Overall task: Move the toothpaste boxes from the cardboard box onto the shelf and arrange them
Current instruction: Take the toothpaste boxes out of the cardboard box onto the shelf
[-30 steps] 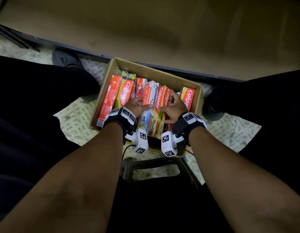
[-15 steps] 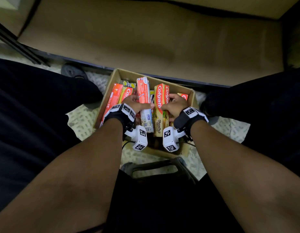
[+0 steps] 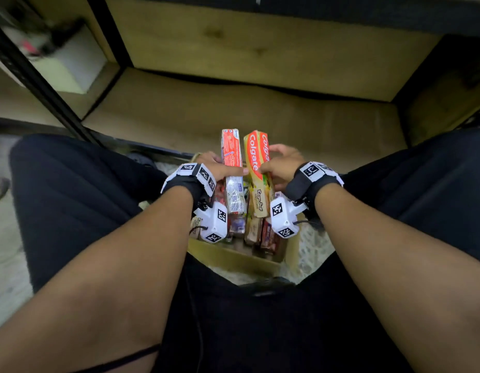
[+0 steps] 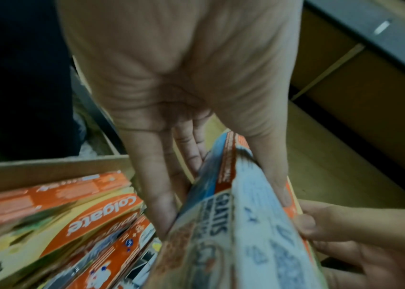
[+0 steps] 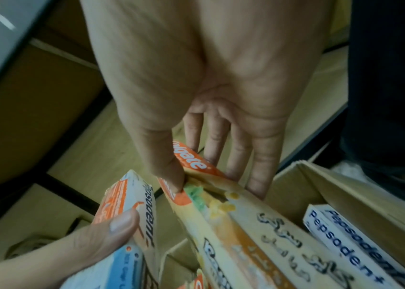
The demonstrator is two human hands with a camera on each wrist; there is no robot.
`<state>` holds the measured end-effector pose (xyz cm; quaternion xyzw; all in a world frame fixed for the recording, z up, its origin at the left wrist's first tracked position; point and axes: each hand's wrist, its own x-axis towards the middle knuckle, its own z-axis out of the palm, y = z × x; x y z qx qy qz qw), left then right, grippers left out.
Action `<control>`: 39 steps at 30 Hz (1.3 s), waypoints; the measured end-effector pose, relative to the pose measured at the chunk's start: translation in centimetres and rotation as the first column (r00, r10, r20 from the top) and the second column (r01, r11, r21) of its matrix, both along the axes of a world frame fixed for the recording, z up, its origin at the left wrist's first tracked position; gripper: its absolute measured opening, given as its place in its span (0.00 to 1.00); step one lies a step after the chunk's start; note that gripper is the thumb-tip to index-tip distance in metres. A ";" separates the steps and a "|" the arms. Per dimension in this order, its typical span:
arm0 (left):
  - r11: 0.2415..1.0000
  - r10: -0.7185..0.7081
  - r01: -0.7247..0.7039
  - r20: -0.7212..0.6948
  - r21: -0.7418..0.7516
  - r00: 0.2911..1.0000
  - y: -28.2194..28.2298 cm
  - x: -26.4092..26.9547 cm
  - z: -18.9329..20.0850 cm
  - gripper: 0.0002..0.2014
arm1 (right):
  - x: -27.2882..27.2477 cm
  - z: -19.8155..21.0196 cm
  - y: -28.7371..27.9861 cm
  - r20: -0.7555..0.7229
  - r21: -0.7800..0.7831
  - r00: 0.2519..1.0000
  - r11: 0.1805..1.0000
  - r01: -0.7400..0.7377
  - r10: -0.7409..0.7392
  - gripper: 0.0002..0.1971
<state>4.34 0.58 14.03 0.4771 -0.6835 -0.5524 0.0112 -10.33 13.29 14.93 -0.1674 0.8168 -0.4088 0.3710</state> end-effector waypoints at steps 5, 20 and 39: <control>0.995 -0.019 0.013 -0.054 -0.100 0.998 0.5 0.7 4.1 0.52 | 0.5 5.9 1.6 -0.070 -0.068 0.997 0.997 -0.030 0.025 0.32; 0.894 -0.199 0.085 -0.220 -0.439 0.955 2.4 0.1 20.9 0.35 | 1.8 22.5 4.8 -0.322 -0.279 0.947 0.956 -0.095 0.000 0.29; 0.610 -0.328 0.221 0.011 -0.761 0.945 -7.9 -12.8 33.6 0.42 | -10.4 33.0 -2.8 -0.781 -0.086 0.624 0.989 -0.118 0.007 0.30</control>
